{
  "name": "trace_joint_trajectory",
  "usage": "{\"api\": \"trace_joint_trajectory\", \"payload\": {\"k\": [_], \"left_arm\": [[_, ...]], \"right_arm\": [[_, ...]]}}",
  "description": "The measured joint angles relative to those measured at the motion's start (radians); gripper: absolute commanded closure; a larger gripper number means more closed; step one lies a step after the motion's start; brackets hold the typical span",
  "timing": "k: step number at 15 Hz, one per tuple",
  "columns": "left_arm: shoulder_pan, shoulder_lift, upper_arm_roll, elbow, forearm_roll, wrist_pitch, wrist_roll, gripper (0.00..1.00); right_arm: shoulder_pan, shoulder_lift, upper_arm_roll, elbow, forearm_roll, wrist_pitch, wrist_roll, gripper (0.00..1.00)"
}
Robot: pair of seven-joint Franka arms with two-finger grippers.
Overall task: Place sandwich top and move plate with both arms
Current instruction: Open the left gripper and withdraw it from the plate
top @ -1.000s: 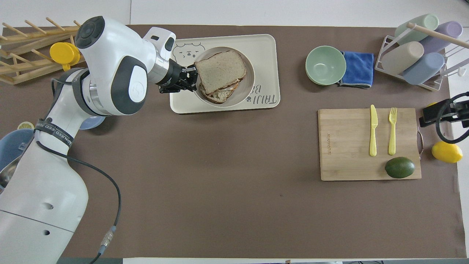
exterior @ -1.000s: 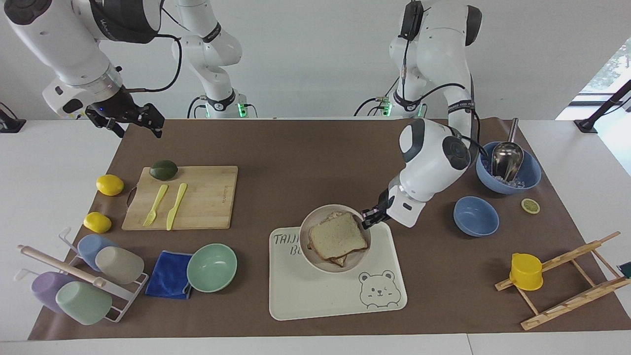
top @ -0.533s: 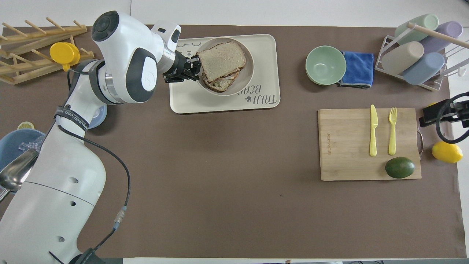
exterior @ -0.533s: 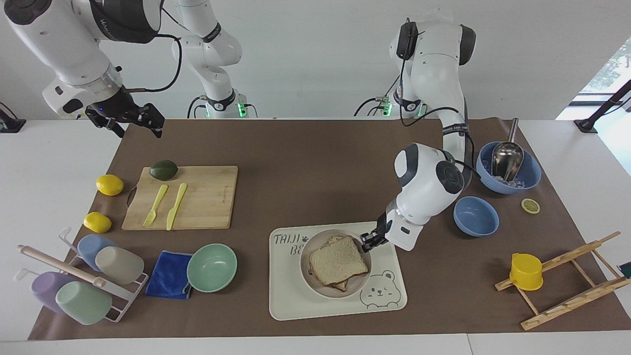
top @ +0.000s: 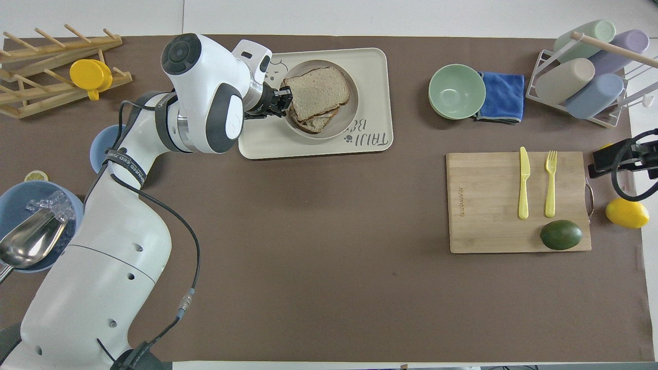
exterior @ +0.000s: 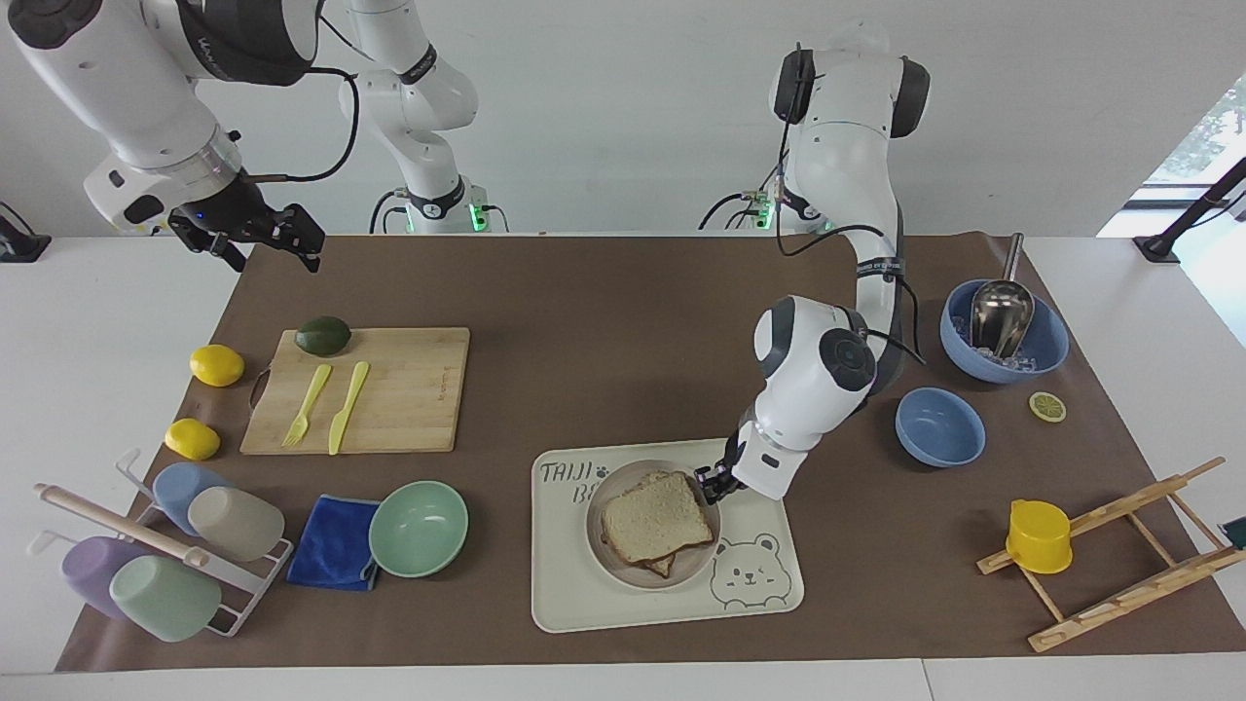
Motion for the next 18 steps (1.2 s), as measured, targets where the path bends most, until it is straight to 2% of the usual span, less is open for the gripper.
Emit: {"api": "trace_joint_trajectory", "payload": {"k": [1, 2, 3, 5, 6, 7, 13, 18], "left_arm": [[-0.001, 0.0, 0.0, -0.003, 0.0, 0.0, 0.013, 1.0], [-0.001, 0.0, 0.0, -0.009, 0.0, 0.001, 0.03, 0.88], [-0.001, 0.0, 0.0, -0.015, 0.0, 0.003, 0.042, 0.6], [-0.001, 0.0, 0.0, -0.022, 0.0, 0.005, 0.057, 0.22], [-0.001, 0.0, 0.0, -0.023, 0.0, 0.006, 0.06, 0.08], [-0.001, 0.0, 0.0, -0.023, 0.0, 0.006, 0.062, 0.0], [0.008, -0.015, 0.008, -0.022, 0.0, 0.0, 0.064, 0.0], [0.045, -0.06, 0.014, -0.021, 0.013, -0.034, 0.066, 0.0]], "right_arm": [[0.0, 0.0, 0.0, 0.0, 0.0, 0.0, 0.0, 0.0], [0.0, 0.0, 0.0, 0.0, 0.0, 0.0, 0.0, 0.0], [0.0, 0.0, 0.0, 0.0, 0.0, 0.0, 0.0, 0.0], [0.0, 0.0, 0.0, 0.0, 0.0, 0.0, 0.0, 0.0], [0.0, 0.0, 0.0, 0.0, 0.0, 0.0, 0.0, 0.0], [0.0, 0.0, 0.0, 0.0, 0.0, 0.0, 0.0, 0.0], [0.0, 0.0, 0.0, 0.0, 0.0, 0.0, 0.0, 0.0], [0.0, 0.0, 0.0, 0.0, 0.0, 0.0, 0.0, 0.0]]}}
